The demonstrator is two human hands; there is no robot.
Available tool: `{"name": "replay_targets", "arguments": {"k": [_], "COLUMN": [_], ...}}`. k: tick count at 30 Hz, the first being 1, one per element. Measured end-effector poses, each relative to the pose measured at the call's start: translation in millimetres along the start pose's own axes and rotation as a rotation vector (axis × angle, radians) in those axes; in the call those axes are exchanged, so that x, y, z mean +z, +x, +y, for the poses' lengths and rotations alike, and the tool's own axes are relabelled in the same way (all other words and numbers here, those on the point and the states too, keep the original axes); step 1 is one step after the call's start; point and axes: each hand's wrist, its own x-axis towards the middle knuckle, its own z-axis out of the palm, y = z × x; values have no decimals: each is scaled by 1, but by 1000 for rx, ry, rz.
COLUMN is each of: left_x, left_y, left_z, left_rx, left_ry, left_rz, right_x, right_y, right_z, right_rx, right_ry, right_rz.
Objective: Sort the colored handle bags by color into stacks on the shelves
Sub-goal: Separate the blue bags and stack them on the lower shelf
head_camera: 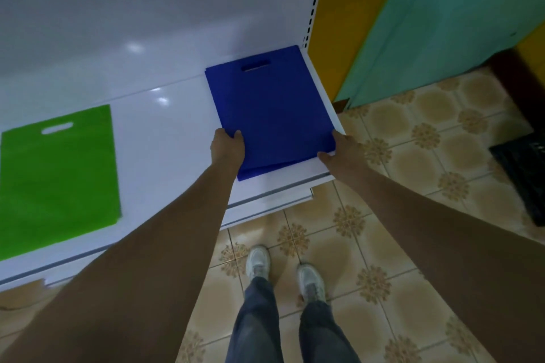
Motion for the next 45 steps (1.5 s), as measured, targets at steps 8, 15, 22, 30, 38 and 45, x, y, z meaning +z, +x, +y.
{"name": "replay_targets", "arguments": {"k": [8, 15, 22, 30, 38, 45], "left_x": [1, -28, -99, -234, -404, -563], "left_y": [-2, -14, -130, -251, -320, -348], "left_z": [3, 12, -28, -103, -171, -179], "left_rx": [20, 78, 219, 56, 52, 143], "left_ry": [192, 257, 278, 236, 103, 71], "left_rz": [27, 4, 164, 445, 762, 1022], "right_x": [-5, -28, -54, -8, 31, -5], "right_y": [4, 0, -54, -203, -384, -458], "right_z": [-6, -19, -148, -374, -534, -683], "right_rx": [6, -29, -393, -990, -1536, -1621], "right_ry": [-64, -137, -82, -179, -212, 15], "right_rz": [-23, -38, -9, -136, -357, -204]}}
